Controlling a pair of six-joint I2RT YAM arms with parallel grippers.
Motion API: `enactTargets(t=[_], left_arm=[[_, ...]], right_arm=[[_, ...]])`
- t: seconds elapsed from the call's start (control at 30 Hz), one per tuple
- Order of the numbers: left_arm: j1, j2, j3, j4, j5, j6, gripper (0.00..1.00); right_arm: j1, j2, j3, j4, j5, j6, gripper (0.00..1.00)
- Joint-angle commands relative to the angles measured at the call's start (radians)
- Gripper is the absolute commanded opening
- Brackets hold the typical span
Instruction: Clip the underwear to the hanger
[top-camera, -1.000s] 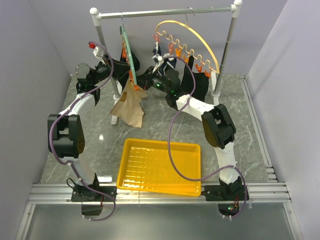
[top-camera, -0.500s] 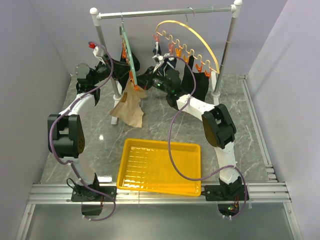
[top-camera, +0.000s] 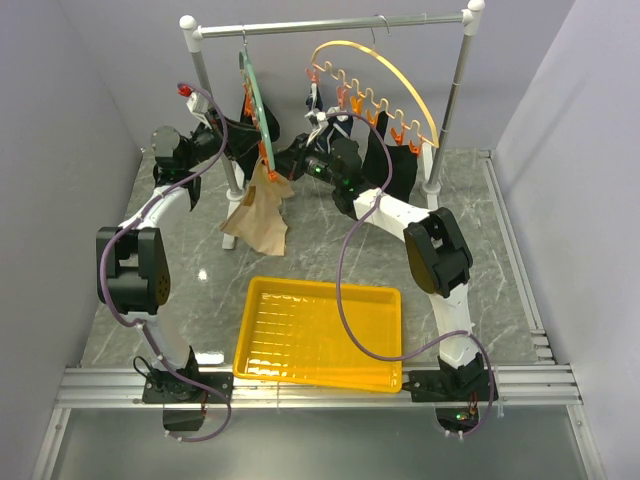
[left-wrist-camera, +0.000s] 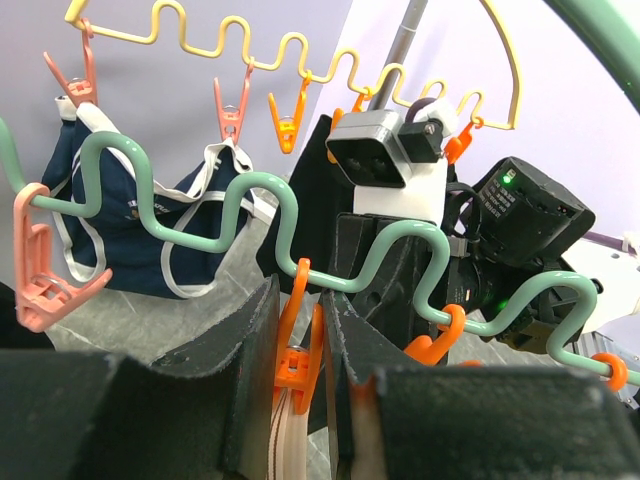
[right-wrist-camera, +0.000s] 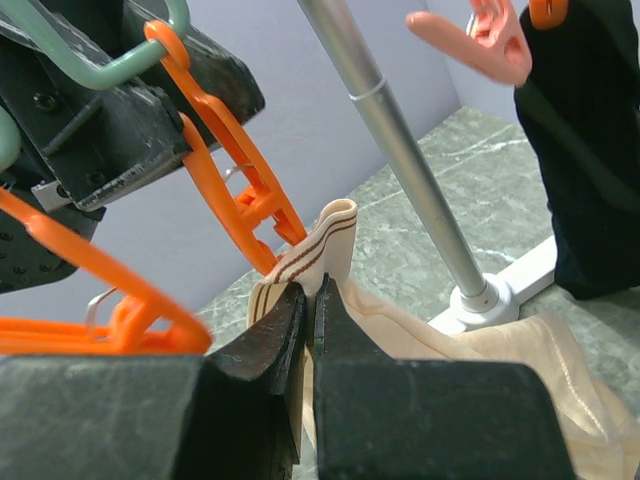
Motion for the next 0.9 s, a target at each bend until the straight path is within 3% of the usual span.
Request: enactTargets(t=[0.0,0.87], left_arm=[[-0.001,0.014,0.039,0.022,0.013,-0.018,0.0],[-0.001,0.011,0.024,0.028,0.014,-0.006,0.0]], right_arm=[[0.004,-0.007,0.017,0.014,-0.006,0.002,0.0],[0.013,-0.001,0.08,-0.022,0.004,0.048,0.0]])
